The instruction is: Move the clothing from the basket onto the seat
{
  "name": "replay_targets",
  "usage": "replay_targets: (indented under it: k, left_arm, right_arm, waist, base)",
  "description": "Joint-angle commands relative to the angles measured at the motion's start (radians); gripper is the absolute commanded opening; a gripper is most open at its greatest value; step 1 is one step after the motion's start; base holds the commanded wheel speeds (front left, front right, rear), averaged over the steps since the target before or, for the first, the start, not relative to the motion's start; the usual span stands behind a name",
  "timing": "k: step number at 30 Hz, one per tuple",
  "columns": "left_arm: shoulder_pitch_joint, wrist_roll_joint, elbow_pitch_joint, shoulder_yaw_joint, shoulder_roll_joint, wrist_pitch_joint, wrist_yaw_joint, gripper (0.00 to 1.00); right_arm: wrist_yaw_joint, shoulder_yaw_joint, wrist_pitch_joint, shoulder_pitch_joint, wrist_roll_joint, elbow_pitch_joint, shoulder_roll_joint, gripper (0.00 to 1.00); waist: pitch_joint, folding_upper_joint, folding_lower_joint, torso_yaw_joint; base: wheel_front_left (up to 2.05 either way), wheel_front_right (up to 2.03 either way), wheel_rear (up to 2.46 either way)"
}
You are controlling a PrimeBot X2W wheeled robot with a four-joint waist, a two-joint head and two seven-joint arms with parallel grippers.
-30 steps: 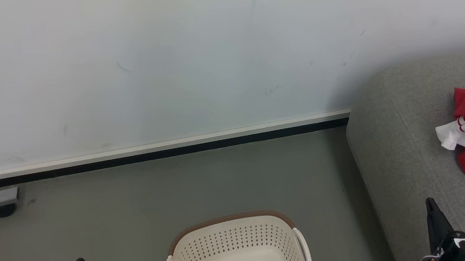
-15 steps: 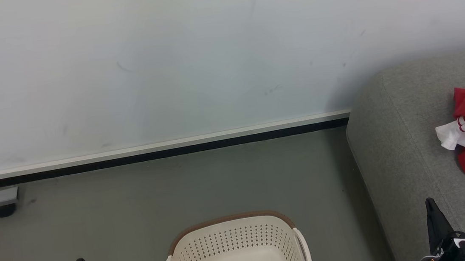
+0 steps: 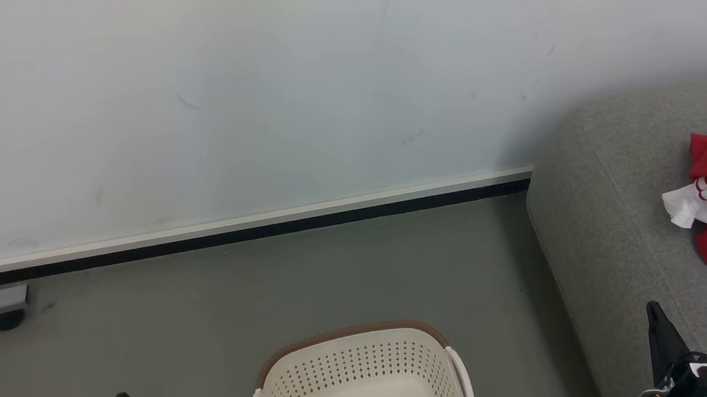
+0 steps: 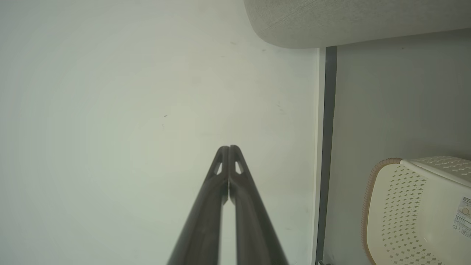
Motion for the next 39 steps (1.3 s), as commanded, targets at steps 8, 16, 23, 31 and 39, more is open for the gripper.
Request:
replay_targets:
  k: [8,16,23,31,39]
  left_arm:
    - [-0.009,-0.009,0.002,0.004,0.003,0.003,-0.002,0.0]
    - [-0.009,-0.009,0.002,0.003,0.003,0.003,-0.002,0.0]
    - [-0.009,-0.009,0.002,0.003,0.003,0.003,-0.002,0.0]
    - [-0.009,-0.009,0.002,0.003,0.003,0.003,-0.002,0.0]
    - [-0.009,-0.009,0.002,0.003,0.003,0.003,-0.002,0.0]
  right_arm:
    - [0.0,-0.003,0.002,0.0,-0.004,-0.001,0.002,0.0]
    - [0.0,-0.003,0.003,0.0,-0.005,-0.001,0.003,0.0]
    - [0.0,-0.005,0.005,0.0,-0.006,-0.001,0.004,0.0]
    - [0.0,-0.005,0.006,0.0,-0.006,-0.001,0.004,0.0]
    - [0.0,-0.006,0.007,0.0,-0.007,-0.001,0.005,0.0]
  waist:
    - [0.0,-0.0001,0.0,0.0]
    - [0.0,-0.0001,0.0,0.0]
    - [0.0,-0.0001,0.0,0.0]
    - [0.0,-0.0001,0.0,0.0]
    - [0.0,-0.0001,0.0,0.0]
  base:
    - [0.0,0.0,0.0]
    - [0.0,0.0,0.0]
    - [0.0,0.0,0.0]
    - [0.0,0.0,0.0]
    - [0.0,0.0,0.0]
